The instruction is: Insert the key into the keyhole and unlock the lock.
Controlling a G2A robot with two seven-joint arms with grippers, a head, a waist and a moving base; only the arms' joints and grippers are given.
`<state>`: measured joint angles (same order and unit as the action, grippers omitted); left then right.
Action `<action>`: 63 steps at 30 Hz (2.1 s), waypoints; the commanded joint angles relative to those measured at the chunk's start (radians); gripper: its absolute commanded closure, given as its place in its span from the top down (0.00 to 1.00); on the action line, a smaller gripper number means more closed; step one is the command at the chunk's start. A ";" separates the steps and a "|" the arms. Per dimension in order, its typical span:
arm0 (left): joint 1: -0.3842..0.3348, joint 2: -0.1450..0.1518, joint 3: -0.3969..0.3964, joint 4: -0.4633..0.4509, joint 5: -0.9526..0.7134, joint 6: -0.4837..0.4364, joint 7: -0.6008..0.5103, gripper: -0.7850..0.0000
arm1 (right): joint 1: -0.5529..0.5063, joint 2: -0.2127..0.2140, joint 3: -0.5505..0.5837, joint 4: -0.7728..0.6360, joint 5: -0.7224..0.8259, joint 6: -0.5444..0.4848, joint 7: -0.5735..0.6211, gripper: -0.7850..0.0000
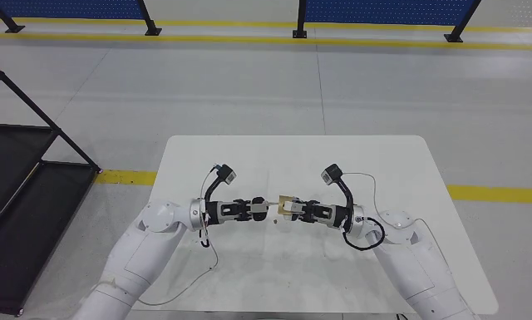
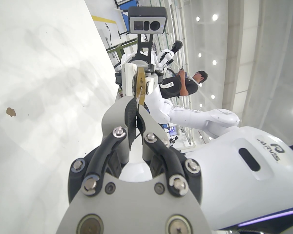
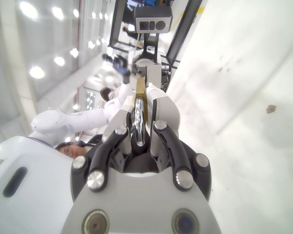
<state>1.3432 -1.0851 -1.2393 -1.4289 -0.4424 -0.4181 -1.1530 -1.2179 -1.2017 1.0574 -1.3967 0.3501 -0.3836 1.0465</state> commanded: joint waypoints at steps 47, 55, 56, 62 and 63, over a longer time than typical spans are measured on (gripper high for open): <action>0.212 0.021 -0.277 -0.305 1.491 -0.544 0.938 0.00 | 0.000 0.000 0.000 0.000 0.000 0.000 0.000 0.00; 0.214 0.020 -0.276 -0.304 1.508 -0.536 0.955 0.00 | 0.000 0.000 0.000 0.000 0.000 0.000 0.000 0.00; 0.214 0.020 -0.276 -0.304 1.508 -0.536 0.955 0.00 | 0.000 0.000 0.000 0.000 0.000 0.000 0.000 0.00; 0.178 0.026 -0.272 -0.273 1.528 -0.547 0.900 0.00 | 0.000 0.000 0.000 0.000 0.000 0.000 0.000 0.00; 0.168 0.026 -0.274 -0.286 1.585 -0.516 0.914 0.00 | 0.000 0.000 0.000 0.000 0.000 0.000 0.000 0.00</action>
<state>1.5279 -1.0598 -1.5058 -1.6998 0.9999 -0.9854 -0.2377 -1.2179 -1.2017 1.0574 -1.3967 0.3501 -0.3836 1.0465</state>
